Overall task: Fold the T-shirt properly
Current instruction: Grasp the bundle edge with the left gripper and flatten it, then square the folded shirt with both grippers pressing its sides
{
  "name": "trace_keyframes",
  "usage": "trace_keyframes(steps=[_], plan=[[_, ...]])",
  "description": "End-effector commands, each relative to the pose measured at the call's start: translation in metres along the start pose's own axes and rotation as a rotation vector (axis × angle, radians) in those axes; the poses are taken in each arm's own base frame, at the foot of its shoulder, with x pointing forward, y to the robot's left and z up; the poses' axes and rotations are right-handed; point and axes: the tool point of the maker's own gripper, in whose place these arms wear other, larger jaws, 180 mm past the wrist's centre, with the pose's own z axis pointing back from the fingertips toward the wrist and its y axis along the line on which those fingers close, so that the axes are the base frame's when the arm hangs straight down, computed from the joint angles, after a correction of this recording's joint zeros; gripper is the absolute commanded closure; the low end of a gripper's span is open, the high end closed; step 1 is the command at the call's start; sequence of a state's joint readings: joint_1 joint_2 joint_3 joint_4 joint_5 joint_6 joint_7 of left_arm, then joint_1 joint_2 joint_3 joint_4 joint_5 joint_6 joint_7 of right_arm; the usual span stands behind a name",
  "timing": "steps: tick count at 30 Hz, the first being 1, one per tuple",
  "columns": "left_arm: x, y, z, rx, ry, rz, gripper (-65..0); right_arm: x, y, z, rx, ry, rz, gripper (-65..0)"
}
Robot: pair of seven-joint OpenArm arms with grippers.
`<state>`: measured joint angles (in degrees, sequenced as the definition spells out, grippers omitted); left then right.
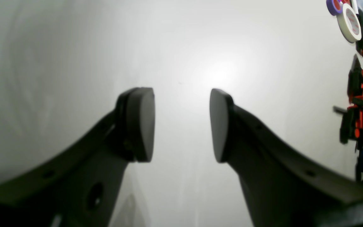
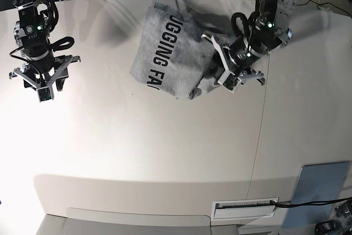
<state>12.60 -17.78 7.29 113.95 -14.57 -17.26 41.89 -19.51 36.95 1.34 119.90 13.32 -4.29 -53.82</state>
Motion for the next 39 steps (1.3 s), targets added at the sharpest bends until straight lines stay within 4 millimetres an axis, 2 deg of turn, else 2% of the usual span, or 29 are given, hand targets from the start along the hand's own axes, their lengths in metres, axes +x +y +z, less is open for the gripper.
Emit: trace_keyframes(steps=[1, 6, 8, 10, 11, 15, 17, 19, 21, 24, 27, 29, 31, 33, 34, 37, 39], plan=[[0.011, 0.000, 0.000, -0.020, -0.041, -0.027, -18.6, 0.013, -0.010, 0.003, -0.032, -0.044, 0.018, -27.9], [-0.010, -0.005, -0.014, -0.092, 0.021, -0.062, -18.5, 0.012, -0.010, 0.003, -0.032, -0.041, 0.018, -27.9], [-0.004, 0.002, -0.020, -0.084, -0.002, -0.084, -13.1, 0.012, -0.010, 0.003, -0.032, -0.041, 0.018, -27.9], [0.014, 0.025, -0.026, -0.002, -0.058, -0.092, -4.6, 0.012, -0.010, 0.003, -0.031, -0.040, 0.018, -27.9], [0.025, 0.041, -0.029, 0.058, -0.083, -0.084, -2.6, 0.012, -0.010, 0.003, -0.031, -0.040, 0.017, -27.9], [0.050, 0.107, -0.036, 0.300, -0.101, -0.036, -2.5, 0.010, -0.010, 0.003, -0.029, -0.032, 0.015, -27.9], [0.051, 0.123, -0.038, 0.347, -0.073, -0.012, -2.6, 0.010, -0.010, 0.003, -0.028, -0.030, 0.015, -27.9], [0.050, 0.125, -0.037, 0.350, -0.040, -0.009, -4.7, 0.011, -0.009, 0.003, -0.027, -0.033, 0.015, -27.9], [0.050, 0.120, -0.036, 0.326, -0.038, -0.004, -10.1, 0.011, -0.007, 0.003, -0.013, -0.037, 0.003, -27.9], [0.051, 0.094, -0.034, 0.221, -0.041, -0.009, -18.9, 0.012, -0.003, 0.003, 0.008, -0.038, -0.013, -27.9], [0.045, 0.062, -0.025, 0.106, -0.016, 0.005, -19.8, 0.019, 0.001, 0.003, 0.028, -0.078, -0.030, -27.9], [0.038, 0.039, -0.015, 0.046, 0.010, -0.002, -16.6, 0.027, 0.007, 0.004, 0.063, -0.119, -0.031, -27.9], [0.027, 0.016, -0.003, -0.004, 0.040, -0.017, -9.1, 0.033, 0.014, 0.004, 0.109, -0.141, -0.039, -27.3], [0.012, -0.004, 0.010, -0.043, 0.070, -0.021, -1.7, 0.043, 0.016, 0.004, 0.134, -0.167, -0.046, -22.3], [0.004, -0.014, 0.015, -0.065, 0.087, -0.024, 0.0, 0.049, 0.016, 0.005, 0.141, -0.183, -0.048, -19.4], [-0.024, -0.041, 0.028, -0.126, 0.142, -0.014, 0.0, 0.066, 0.018, 0.003, 0.182, -0.225, -0.072, -9.8], [-0.044, -0.053, 0.035, -0.151, 0.191, 0.014, 0.0, 0.070, 0.025, -0.003, 0.235, -0.230, -0.080, -3.8]])
